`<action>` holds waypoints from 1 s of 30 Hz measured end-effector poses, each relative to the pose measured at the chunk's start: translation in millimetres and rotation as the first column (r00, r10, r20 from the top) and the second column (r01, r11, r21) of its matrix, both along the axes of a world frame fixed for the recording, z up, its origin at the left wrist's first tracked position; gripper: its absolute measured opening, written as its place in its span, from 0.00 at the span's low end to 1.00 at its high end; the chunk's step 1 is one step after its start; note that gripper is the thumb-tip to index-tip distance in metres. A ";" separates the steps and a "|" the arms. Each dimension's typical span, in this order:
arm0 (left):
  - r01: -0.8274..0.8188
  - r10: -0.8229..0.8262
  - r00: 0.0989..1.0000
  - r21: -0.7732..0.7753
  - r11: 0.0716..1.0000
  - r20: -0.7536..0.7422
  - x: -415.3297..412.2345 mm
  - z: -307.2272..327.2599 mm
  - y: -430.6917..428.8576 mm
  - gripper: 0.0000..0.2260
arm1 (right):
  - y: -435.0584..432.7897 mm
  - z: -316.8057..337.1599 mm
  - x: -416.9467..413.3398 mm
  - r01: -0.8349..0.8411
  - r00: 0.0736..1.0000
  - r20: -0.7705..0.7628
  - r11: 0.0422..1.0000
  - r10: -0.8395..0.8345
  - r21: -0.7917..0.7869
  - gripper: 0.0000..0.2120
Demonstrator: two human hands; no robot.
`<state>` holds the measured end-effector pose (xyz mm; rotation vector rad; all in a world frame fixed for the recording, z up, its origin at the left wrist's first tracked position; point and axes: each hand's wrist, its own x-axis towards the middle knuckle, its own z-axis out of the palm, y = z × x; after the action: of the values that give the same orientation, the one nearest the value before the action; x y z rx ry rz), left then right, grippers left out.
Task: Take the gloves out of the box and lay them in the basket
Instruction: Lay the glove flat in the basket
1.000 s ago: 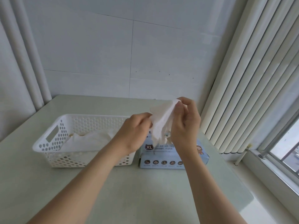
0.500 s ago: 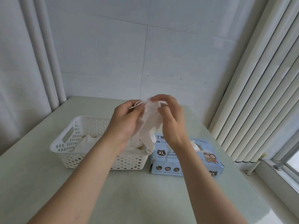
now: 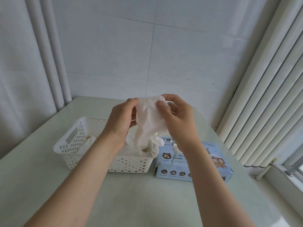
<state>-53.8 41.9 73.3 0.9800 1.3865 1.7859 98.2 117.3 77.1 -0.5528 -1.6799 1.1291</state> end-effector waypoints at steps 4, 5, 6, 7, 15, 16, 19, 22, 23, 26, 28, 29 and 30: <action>0.059 -0.056 0.994 0.036 0.998 -0.089 4.0 5.8 -9.3 0.18 | -2.8 0.5 1.0 -0.019 0.996 0.086 0.992 0.009 0.124 0.10; 0.066 -0.062 0.991 0.033 0.997 -0.117 5.3 5.8 -11.2 0.17 | -3.6 0.4 1.4 -0.017 0.996 0.094 0.991 0.005 0.130 0.12; 0.070 -0.065 0.988 0.029 0.997 -0.143 6.0 5.3 -12.4 0.16 | -3.8 0.6 2.0 -0.013 0.995 0.104 0.991 0.000 0.131 0.13; 0.073 -0.069 0.985 0.024 0.997 -0.159 6.7 4.5 -12.9 0.15 | -4.2 1.2 2.9 -0.013 0.994 0.114 0.992 -0.001 0.126 0.14; -0.074 0.077 0.988 0.027 0.997 -0.137 -3.3 -2.1 -4.7 0.06 | 8.3 4.2 17.8 -0.033 0.929 0.363 0.993 0.073 -0.116 0.06; -0.097 0.100 0.987 0.029 0.995 -0.126 -6.2 -2.5 -3.2 0.05 | 10.1 3.3 20.3 -0.047 0.925 0.369 0.990 0.092 -0.130 0.04; -0.108 0.111 0.985 0.032 0.994 -0.131 -14.6 -2.3 -2.4 0.05 | 10.3 3.0 25.2 -0.097 0.945 0.300 0.987 0.132 -0.127 0.10; -0.071 0.069 0.983 -0.005 0.997 -0.171 -19.0 0.6 -4.5 0.09 | 7.7 4.2 24.9 -0.155 0.957 0.235 0.984 0.170 -0.082 0.13; -0.059 0.054 0.984 -0.023 0.998 -0.169 -19.2 2.5 -5.6 0.10 | 7.7 3.7 23.6 -0.157 0.958 0.234 0.986 0.168 -0.063 0.13; -0.009 -0.007 0.985 -0.093 0.996 -0.172 -17.4 7.0 -9.0 0.08 | 7.8 3.6 21.6 -0.154 0.957 0.245 0.988 0.152 -0.011 0.13; 0.007 -0.040 0.971 -0.139 0.990 -0.238 -16.8 6.8 -10.9 0.11 | 7.5 4.8 20.7 -0.138 0.958 0.256 0.990 0.130 0.013 0.13; 0.000 -0.045 0.955 -0.149 0.989 -0.294 -17.5 5.3 -11.9 0.13 | 7.5 5.8 20.5 -0.130 0.959 0.258 0.991 0.120 0.019 0.13; -0.020 -0.037 0.931 -0.153 0.988 -0.362 -18.6 3.3 -12.6 0.15 | 8.1 6.3 20.5 -0.123 0.960 0.257 0.992 0.114 0.021 0.12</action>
<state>-72.4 29.3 76.6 1.2754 1.7140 1.5118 118.7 125.4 83.4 -0.6012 -1.9747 1.1473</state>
